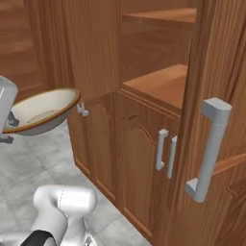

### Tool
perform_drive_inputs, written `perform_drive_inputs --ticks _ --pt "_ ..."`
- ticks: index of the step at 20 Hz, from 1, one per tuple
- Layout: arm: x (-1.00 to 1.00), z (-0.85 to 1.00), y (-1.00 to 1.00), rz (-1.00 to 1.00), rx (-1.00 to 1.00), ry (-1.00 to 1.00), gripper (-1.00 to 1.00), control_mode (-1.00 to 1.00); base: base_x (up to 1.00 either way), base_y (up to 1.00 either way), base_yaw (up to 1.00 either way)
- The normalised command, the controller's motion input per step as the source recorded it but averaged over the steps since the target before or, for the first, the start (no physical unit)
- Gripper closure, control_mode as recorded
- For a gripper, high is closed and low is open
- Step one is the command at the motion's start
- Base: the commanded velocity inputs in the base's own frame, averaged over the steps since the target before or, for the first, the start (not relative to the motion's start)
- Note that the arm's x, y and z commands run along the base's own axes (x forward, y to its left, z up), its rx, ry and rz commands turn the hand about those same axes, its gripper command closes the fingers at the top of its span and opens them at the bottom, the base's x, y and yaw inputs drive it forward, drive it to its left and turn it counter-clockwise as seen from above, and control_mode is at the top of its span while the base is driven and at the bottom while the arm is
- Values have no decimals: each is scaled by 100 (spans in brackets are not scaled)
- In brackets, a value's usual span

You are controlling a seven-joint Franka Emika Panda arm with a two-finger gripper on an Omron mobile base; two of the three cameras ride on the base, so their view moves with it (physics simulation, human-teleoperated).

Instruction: Open the cabinet. Place the bowl and condiment on the counter. Then place the lime and garlic on the cutting board.

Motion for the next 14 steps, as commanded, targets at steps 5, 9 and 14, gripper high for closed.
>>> perform_drive_inputs --ticks 5,9,14 --pt "0 0 0 0 0 0 100 100 -53 -54 42" --pt "0 0 0 0 0 0 100 100 -24 -36 55" --pt "0 0 0 0 0 0 100 100 -31 -33 54"
